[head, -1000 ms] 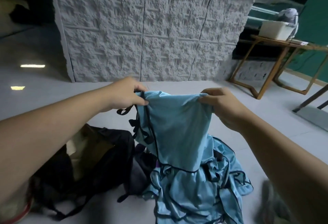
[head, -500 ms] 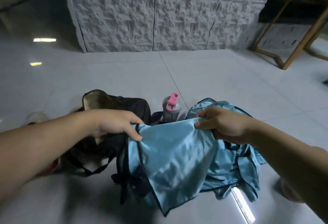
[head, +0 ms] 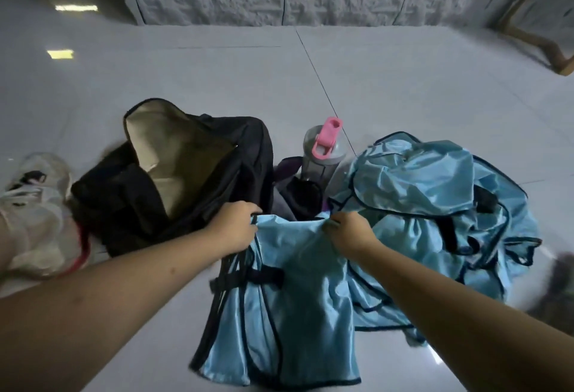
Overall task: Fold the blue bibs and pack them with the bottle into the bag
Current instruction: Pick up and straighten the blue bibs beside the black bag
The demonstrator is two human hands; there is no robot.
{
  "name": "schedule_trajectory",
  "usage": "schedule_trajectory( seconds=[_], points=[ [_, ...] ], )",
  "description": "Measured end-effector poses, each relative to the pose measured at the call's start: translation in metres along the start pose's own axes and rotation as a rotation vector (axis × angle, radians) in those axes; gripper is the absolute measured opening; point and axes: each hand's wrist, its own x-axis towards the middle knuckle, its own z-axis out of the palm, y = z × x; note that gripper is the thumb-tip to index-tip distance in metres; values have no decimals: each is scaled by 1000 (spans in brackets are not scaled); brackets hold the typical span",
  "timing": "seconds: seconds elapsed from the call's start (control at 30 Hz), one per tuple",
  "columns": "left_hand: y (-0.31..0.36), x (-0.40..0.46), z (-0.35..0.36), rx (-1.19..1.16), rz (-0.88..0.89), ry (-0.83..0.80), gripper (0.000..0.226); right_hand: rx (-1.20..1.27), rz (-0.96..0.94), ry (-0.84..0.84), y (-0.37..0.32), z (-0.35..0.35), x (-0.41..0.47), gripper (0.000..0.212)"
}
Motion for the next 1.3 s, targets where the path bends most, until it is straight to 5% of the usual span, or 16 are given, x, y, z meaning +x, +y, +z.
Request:
schedule_trajectory(
  seconds=[0.3, 0.47, 0.63, 0.9, 1.1, 1.2, 1.3],
  points=[
    [-17, 35, 9, 46, -29, -9, 61, -49, 30, 45, 5, 11, 21, 19],
    [-5, 31, 12, 39, 83, 91, 42, -80, 27, 29, 5, 6, 18, 30],
    [32, 15, 13, 79, 301, 292, 22, -69, -31, 1, -2, -19, 6, 15],
    [115, 19, 25, -3, 492, -15, 16, 72, -243, 280, -10, -127, -20, 17],
    [195, 22, 24, -180, 530, -141, 38, -227, 120, 481, 53, -206, -25, 53],
    [219, 23, 28, -188, 472, -176, 49, -231, 353, 320, 75, -212, -32, 34],
    [226, 26, 33, -188, 418, -190, 51, -92, 394, 300, 90, -204, -30, 32]
  ],
)
